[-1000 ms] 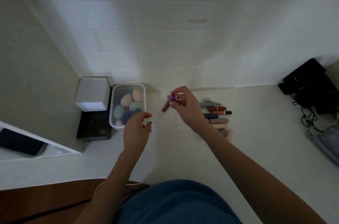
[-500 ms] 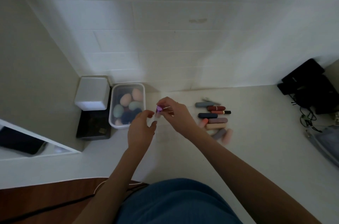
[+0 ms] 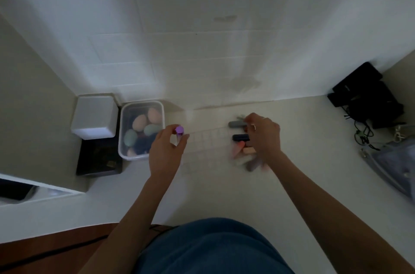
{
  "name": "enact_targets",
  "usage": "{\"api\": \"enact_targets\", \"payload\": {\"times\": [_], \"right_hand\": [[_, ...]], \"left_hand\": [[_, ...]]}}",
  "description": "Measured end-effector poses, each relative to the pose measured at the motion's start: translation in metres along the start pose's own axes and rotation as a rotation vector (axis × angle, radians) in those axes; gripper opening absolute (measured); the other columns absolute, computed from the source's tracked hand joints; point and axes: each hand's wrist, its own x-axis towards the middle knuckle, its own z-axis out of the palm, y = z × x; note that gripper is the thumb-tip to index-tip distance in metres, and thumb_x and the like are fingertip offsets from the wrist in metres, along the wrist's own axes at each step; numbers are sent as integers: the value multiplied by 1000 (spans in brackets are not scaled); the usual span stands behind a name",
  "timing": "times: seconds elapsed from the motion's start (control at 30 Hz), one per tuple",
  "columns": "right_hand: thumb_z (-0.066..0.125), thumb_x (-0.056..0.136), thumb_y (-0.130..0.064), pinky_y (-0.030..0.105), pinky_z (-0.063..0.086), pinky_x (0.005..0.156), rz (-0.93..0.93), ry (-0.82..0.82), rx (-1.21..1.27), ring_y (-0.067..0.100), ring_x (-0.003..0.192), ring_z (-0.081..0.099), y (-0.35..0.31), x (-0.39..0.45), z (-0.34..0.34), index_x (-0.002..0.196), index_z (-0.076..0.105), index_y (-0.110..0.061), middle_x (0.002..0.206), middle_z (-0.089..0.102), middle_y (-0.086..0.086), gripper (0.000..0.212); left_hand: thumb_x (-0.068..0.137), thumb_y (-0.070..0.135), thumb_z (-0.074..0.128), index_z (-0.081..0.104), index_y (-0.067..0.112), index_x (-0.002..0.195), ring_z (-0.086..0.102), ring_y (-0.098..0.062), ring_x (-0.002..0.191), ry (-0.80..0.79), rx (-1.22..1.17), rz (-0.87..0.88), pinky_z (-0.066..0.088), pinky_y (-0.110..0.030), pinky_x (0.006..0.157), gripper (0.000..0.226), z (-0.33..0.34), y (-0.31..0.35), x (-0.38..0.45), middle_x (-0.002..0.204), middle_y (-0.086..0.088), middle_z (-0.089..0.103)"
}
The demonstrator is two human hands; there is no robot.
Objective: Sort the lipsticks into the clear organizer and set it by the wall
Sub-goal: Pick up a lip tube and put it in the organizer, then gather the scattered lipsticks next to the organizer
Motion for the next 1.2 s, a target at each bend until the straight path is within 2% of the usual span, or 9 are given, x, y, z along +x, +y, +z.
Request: {"api": "enact_targets", "payload": {"times": [0.1,0.23,0.43,0.63,0.77,0.83,1.03,1.1,1.2], "right_hand": [[40,89,-9,39,32,90,25,-29,-139,27,92,59,18,10,2,101,60,-21,92,66,4,26],[43,90,-8,40,32,94,18,-77,-219,26,104,55,30,20,10,107,59,-23,110,62,4,27],[46,87,-5,41,34,97,45,-114,-210,27,112,54,38,31,13,120,53,-22,124,57,5,38],[49,88,-9,42,38,91,21,-260,-270,32,108,55,48,40,13,126,47,-18,117,60,10,40],[47,89,-8,42,36,93,34,-171,-290,30,105,56,46,45,15,123,49,-18,110,63,9,36],[46,90,-9,42,36,93,35,-139,-296,30,106,56,46,48,17,123,50,-18,111,63,9,34],[43,94,-15,41,34,99,29,-231,-300,27,118,52,45,58,22,130,48,-22,124,61,6,37],[43,93,-16,39,34,98,32,-243,-340,26,114,54,44,60,22,124,54,-23,118,64,4,34],[43,91,-14,36,34,90,24,-242,-419,26,99,59,42,60,25,101,60,-20,98,68,3,20]], "left_hand": [[89,28,60,61,22,110,64,-17,65,66,-74,46,57,-38,65,22,1,5,-2,95,4,64],[89,16,61,63,19,116,61,-8,63,59,-137,70,56,-29,63,27,0,6,-2,96,6,62],[91,24,59,59,26,110,65,-3,60,90,-173,-60,46,-8,51,20,4,7,-6,93,7,66],[91,29,55,51,35,97,64,-1,55,86,-190,-79,51,-23,53,9,8,5,-10,82,9,68],[89,33,57,49,31,95,64,-2,51,96,-214,-114,53,-29,52,10,9,3,-8,76,17,65],[89,33,58,48,30,94,64,-2,51,84,-205,-98,53,-28,51,11,9,3,-8,78,15,65],[90,32,56,47,27,96,64,-3,50,43,-181,-84,53,-28,53,12,8,4,-6,91,4,68],[90,31,55,46,26,97,64,-3,50,35,-159,-92,56,-30,55,12,6,5,-5,92,4,68],[91,30,55,45,27,97,63,-3,50,32,-131,-79,57,-33,56,12,7,6,-4,96,4,67]]}}
